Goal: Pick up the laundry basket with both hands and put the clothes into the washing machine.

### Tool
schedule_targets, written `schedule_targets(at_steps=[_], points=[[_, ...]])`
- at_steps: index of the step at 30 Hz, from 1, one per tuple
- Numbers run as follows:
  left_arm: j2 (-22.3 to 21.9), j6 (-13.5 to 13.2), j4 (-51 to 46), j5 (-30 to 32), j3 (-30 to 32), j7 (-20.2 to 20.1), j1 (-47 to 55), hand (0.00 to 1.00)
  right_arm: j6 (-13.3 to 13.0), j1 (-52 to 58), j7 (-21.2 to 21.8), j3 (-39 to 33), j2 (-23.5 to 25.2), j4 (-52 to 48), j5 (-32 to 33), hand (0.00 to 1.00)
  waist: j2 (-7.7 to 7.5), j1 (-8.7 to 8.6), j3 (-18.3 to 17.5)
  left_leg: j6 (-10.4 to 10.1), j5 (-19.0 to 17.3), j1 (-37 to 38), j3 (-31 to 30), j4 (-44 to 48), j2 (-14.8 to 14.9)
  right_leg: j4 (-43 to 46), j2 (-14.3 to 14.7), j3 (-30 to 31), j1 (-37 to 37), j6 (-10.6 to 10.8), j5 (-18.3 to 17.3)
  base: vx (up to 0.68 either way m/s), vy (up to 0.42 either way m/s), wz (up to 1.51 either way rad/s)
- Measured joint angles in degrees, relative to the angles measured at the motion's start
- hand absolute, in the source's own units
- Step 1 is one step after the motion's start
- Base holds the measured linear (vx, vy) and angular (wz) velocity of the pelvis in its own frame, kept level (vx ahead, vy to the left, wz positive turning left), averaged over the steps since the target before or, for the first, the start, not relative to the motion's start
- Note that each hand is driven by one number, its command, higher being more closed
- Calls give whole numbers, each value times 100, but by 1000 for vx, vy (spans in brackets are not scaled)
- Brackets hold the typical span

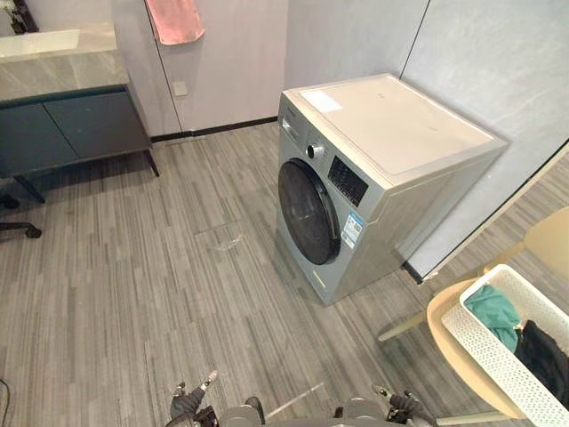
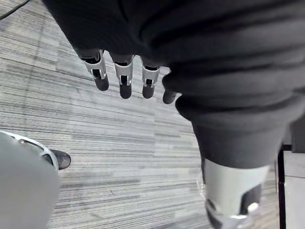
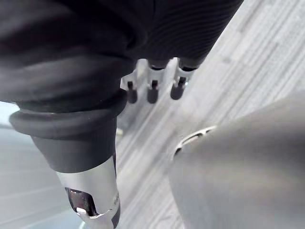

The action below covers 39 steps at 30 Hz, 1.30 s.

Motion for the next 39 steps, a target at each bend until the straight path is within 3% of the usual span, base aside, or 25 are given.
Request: schedule_targets(at_steps=[2,6,13,20,21,33,37,39], points=[[-76,-3,277,-2,245,1,-125,0,-3,-39,6,-116,23,5,2,0,145,-4,-22,-84,63,14,-8,-64,15,-385,75,-59,140,67,-67,118,-115,-2],[-130,-5,756,-72,656,-11,-193,0,0,-51,10,-332,-52,143,-2,0,262,5,-163,-234,366,469,-44,-689,53,-765,279,-125,447,38,-45,121,-90,2],[104,103,1168,-55,820,-50,-252,0,3,-283,35,-370,-229,736,61,0,200,11,-281,-242,481,589,-73,-951,45,-1271,483,-132,686,7,84,79,-27,-1],[204,148,1419,-59,820,-45,-218,0,-4,-404,32,-447,-267,981,715,0,220,10,-253,-242,481,602,-212,-958,12,-1494,490,-156,834,-10,154,12,10,5],[199,191,1498,-59,766,-46,-122,0,-2,-523,17,-600,-366,1090,835,0,411,1,-160,-243,478,582,-232,-1000,19,-1687,529,-139,880,-11,210,0,0,0],[199,190,1493,-89,804,-50,-126,0,59,-517,37,-903,-378,1124,892,0,366,4,-131,-244,476,590,-185,-999,23,-1690,530,-109,878,-3,254,0,0,-2],[196,187,1486,-327,826,-51,-130,0,117,-608,61,-1016,-369,1085,943,0,319,37,-86,-185,415,628,11,-998,-2,-1604,444,23,778,26,302,-22,27,-21],[198,181,1440,-412,777,-54,-125,0,125,-608,119,-1010,-367,966,943,0,283,47,-69,-151,257,521,15,-989,-66,-1135,250,-54,561,177,131,-72,46,10]])
